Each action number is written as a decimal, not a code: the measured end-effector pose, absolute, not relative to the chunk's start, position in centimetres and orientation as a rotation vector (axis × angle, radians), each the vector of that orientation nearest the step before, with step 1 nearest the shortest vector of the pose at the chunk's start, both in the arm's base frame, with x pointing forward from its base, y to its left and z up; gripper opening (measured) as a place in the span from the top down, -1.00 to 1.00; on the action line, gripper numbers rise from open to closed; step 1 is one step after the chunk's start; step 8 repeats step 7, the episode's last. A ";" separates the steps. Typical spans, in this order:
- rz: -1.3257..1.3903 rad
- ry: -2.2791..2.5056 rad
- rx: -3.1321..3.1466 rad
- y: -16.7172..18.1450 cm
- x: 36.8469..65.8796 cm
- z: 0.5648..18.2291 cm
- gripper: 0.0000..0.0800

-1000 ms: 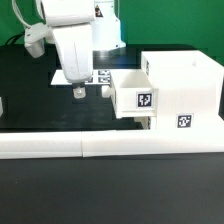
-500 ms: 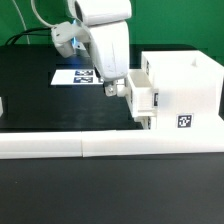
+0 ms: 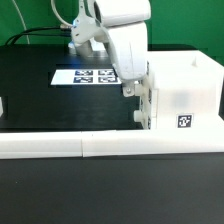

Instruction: Assemble drawer

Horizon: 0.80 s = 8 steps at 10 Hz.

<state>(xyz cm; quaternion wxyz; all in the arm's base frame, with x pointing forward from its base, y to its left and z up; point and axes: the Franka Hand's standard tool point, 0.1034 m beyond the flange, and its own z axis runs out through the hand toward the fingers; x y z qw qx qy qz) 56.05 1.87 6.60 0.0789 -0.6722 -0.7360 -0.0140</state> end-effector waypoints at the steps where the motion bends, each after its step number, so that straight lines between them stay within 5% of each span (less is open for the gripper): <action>1: -0.039 -2.200 -2.015 1.6 56.0 6.5 -0.62; 8: -0.114 -1.967 -2.387 -0.8 53.7 5.4 -0.62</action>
Offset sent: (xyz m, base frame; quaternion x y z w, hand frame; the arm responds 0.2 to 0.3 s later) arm -0.0359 -0.0437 -0.0033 -0.0507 -0.0470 0.1356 0.9883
